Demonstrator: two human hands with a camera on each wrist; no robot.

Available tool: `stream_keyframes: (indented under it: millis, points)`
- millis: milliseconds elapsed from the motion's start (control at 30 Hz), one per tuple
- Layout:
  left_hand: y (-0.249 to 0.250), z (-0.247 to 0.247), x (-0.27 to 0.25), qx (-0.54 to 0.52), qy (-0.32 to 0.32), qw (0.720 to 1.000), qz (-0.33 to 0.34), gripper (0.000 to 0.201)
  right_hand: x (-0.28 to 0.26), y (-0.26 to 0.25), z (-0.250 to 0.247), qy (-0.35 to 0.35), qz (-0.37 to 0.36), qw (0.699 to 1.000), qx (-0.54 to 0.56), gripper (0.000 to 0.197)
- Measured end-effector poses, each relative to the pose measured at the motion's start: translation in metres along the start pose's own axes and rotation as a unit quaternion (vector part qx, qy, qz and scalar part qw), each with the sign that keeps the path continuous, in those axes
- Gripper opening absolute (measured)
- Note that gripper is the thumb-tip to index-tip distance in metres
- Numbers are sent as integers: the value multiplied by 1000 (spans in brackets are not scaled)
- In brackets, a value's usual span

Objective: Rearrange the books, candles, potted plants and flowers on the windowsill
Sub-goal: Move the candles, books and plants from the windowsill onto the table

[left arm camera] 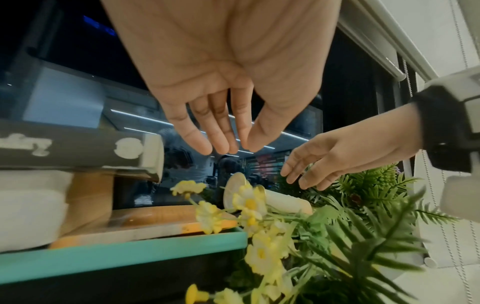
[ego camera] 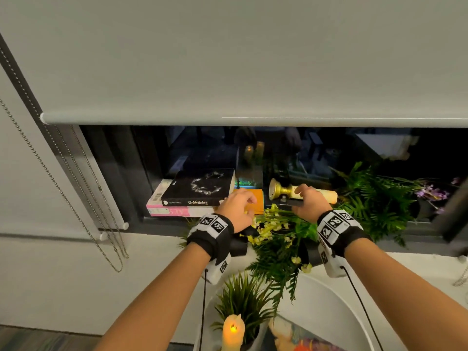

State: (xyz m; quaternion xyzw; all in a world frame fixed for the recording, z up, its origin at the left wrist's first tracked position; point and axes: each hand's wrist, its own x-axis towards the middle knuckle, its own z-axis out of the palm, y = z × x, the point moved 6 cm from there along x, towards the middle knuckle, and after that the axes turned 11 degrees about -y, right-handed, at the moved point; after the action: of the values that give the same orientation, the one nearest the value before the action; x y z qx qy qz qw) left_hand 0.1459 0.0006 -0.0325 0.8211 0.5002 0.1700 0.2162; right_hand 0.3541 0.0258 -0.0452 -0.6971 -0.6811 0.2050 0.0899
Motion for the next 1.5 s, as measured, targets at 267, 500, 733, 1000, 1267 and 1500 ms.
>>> stream_keyframes:
  millis: [267,500,733,1000,1267,1500]
  points:
    - [-6,24,35,83,-46,995,-12,29,39,44,2,36,63,994,-76,48]
    - [-19,37,45,111,-53,992,-16,31,65,43,13,54,53,993,-94,56]
    - [-23,40,49,134,-45,990,-10,33,82,41,19,67,73,988,-116,64]
    - [-19,36,46,110,-22,994,9,33,65,26,1,117,33,986,-116,65]
    - [-4,1,24,-14,92,995,34,95,15,-29,-23,198,-111,967,-116,57]
    - [0,-18,-21,-5,124,992,34,75,-47,-74,-29,255,-231,919,-193,52]
